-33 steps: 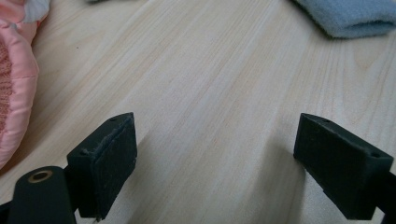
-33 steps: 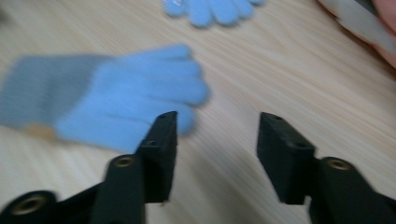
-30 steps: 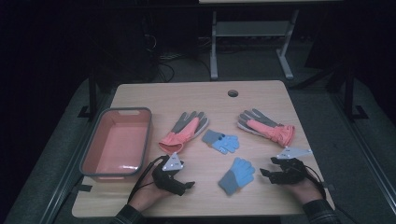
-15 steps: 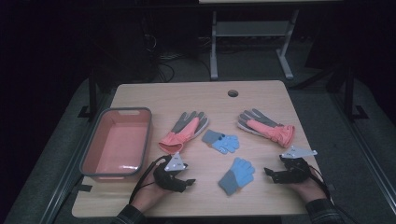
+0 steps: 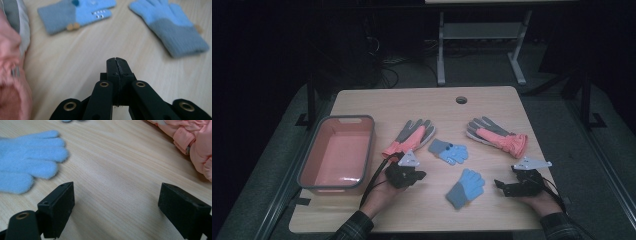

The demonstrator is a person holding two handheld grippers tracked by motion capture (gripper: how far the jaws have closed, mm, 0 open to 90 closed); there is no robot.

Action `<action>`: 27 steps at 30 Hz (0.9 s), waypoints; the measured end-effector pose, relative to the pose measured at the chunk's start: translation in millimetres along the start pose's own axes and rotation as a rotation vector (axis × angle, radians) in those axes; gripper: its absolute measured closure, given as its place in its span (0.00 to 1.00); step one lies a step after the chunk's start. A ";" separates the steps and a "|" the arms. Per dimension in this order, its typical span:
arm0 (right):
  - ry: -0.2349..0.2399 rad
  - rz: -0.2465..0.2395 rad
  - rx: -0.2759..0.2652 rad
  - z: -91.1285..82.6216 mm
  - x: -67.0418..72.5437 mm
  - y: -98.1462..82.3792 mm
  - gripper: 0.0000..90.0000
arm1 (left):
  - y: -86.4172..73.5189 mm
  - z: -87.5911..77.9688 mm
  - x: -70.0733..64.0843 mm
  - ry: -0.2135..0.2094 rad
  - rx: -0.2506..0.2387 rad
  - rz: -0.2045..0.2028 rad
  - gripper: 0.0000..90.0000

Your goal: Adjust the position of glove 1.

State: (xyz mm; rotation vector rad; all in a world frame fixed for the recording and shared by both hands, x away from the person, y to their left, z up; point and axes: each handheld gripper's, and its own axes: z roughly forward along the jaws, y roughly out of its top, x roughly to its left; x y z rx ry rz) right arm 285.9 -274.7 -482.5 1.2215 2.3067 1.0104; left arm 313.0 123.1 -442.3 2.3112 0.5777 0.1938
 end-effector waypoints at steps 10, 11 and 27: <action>-0.001 0.004 0.002 -0.1 0.3 0.0 0.15 | 41.3 20.1 21.8 0.049 -0.016 -0.016 1.00; -0.001 0.004 0.002 -0.2 0.3 0.0 0.15 | 44.7 22.6 24.1 0.051 -0.016 -0.019 1.00; 0.004 0.006 0.006 0.8 0.9 1.2 0.15 | 70.5 71.0 46.2 0.125 0.044 -0.022 1.00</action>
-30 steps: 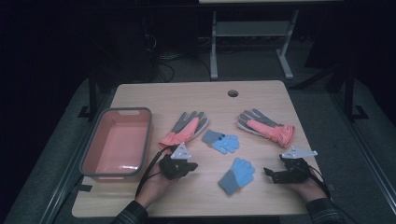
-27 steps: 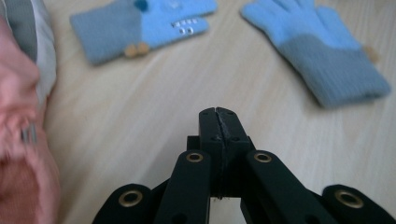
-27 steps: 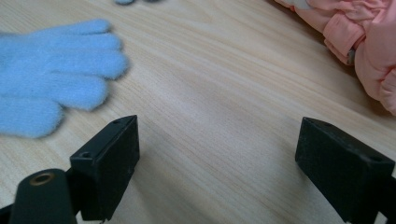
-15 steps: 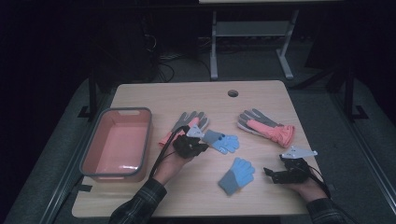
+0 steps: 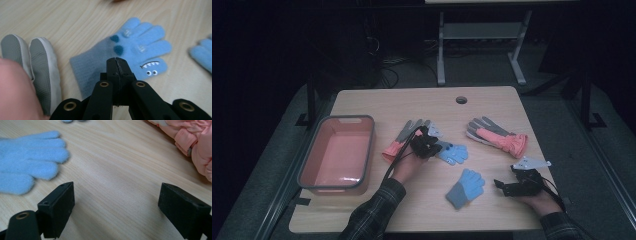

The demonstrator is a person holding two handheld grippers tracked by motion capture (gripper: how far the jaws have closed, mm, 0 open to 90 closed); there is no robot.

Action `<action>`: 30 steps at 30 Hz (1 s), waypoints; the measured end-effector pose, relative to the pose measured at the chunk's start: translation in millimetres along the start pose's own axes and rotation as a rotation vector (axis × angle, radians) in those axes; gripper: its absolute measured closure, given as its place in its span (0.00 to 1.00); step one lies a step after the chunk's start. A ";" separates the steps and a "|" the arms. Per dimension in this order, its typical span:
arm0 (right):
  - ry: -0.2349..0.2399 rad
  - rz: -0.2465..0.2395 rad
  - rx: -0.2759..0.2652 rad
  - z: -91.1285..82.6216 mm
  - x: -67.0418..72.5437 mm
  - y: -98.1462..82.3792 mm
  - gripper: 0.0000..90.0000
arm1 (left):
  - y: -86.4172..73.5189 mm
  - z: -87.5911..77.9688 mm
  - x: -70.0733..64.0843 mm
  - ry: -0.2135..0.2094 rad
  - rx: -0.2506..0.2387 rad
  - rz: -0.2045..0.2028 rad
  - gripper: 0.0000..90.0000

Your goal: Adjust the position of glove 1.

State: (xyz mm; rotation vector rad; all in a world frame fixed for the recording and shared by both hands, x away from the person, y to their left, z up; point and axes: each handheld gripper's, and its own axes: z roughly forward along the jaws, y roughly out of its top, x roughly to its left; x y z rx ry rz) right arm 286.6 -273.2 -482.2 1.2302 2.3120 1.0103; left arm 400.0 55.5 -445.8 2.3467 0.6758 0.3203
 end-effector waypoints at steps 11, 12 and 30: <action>-0.001 -0.003 0.001 -0.7 0.3 -0.7 0.15 | -2.8 10.5 -6.1 -0.009 0.071 -0.026 1.00; -0.001 -0.003 0.001 -0.7 0.3 -0.7 0.15 | -3.2 9.0 -7.4 -0.015 0.080 -0.026 1.00; -0.001 -0.004 0.000 -0.6 0.3 -0.7 0.15 | -24.9 -13.7 -37.6 -0.130 0.093 -0.024 1.00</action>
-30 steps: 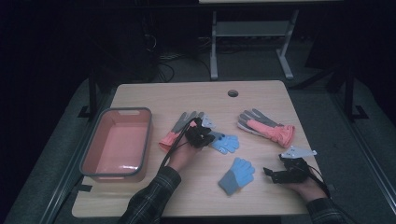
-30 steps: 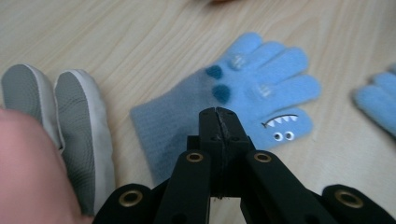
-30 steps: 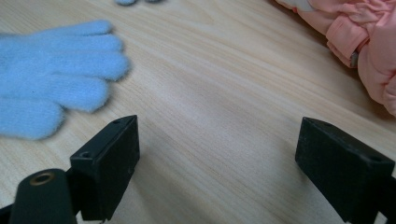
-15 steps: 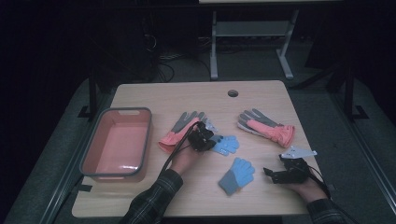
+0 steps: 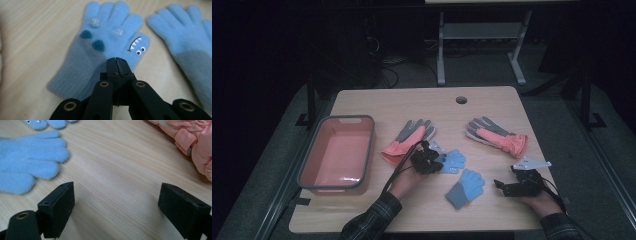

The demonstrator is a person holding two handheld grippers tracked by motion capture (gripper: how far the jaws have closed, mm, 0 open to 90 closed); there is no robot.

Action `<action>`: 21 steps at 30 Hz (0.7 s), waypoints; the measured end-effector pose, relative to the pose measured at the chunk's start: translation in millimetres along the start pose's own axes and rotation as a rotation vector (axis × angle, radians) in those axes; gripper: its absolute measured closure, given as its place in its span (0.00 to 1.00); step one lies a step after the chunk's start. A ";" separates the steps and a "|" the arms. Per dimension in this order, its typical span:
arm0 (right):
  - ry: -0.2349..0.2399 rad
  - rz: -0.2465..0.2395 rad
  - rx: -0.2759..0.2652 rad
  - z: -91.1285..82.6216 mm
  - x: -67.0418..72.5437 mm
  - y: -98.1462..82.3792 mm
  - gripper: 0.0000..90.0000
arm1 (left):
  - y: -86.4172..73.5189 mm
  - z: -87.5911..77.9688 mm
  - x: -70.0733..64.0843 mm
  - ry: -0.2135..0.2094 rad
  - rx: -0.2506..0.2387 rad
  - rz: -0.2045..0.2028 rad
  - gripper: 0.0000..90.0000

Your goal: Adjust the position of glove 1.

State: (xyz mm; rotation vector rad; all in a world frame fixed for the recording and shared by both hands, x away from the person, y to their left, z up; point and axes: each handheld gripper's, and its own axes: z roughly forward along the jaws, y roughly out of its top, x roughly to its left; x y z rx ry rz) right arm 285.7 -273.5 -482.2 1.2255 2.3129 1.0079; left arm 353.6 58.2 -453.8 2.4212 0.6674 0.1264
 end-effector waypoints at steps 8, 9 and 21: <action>0.000 0.000 0.000 0.0 0.0 0.0 0.15 | -8.8 -6.9 -17.6 -0.052 0.002 0.018 1.00; 0.000 0.001 0.001 0.0 0.0 0.0 0.15 | -8.9 -8.4 -17.4 -0.049 -0.007 0.017 1.00; -0.001 -0.004 -0.002 0.1 -0.3 0.0 0.15 | -15.8 -17.7 -1.4 0.024 -0.023 -0.015 1.00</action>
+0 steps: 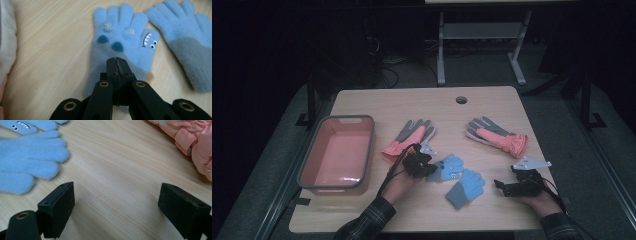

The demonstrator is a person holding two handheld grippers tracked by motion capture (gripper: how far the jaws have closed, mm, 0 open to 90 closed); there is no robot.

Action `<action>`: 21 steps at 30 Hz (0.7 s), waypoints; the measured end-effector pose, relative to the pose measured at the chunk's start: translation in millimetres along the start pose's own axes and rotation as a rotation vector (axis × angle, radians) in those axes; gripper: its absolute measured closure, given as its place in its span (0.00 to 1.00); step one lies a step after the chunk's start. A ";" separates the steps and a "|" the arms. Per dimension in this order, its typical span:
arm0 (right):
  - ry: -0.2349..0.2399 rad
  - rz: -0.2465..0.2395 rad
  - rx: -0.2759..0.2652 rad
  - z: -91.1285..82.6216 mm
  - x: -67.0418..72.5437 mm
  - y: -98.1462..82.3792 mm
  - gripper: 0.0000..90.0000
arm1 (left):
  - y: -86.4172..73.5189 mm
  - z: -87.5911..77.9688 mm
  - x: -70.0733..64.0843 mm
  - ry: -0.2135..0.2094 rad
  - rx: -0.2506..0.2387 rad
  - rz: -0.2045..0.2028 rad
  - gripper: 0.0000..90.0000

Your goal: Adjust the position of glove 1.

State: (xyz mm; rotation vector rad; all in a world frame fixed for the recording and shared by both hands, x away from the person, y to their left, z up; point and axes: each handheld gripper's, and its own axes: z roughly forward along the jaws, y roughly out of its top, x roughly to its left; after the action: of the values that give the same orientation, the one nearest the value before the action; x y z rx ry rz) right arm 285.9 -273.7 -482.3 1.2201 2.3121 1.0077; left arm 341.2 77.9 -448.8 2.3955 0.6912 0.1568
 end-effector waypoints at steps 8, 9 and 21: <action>0.000 0.000 0.000 0.0 0.0 0.0 0.15 | -7.7 -5.0 -13.4 -0.050 0.006 0.000 1.00; 0.000 0.000 -0.001 0.1 0.0 0.0 0.15 | -8.8 -5.8 -15.1 -0.057 0.006 0.000 1.00; 0.000 -0.001 -0.001 0.1 -0.1 0.0 0.15 | -2.4 -8.0 -18.3 -0.017 -0.052 0.000 0.76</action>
State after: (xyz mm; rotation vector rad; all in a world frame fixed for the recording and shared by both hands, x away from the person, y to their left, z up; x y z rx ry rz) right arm 286.0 -273.7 -482.3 1.2179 2.3122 1.0081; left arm 322.3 74.4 -442.8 2.3443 0.6719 0.1525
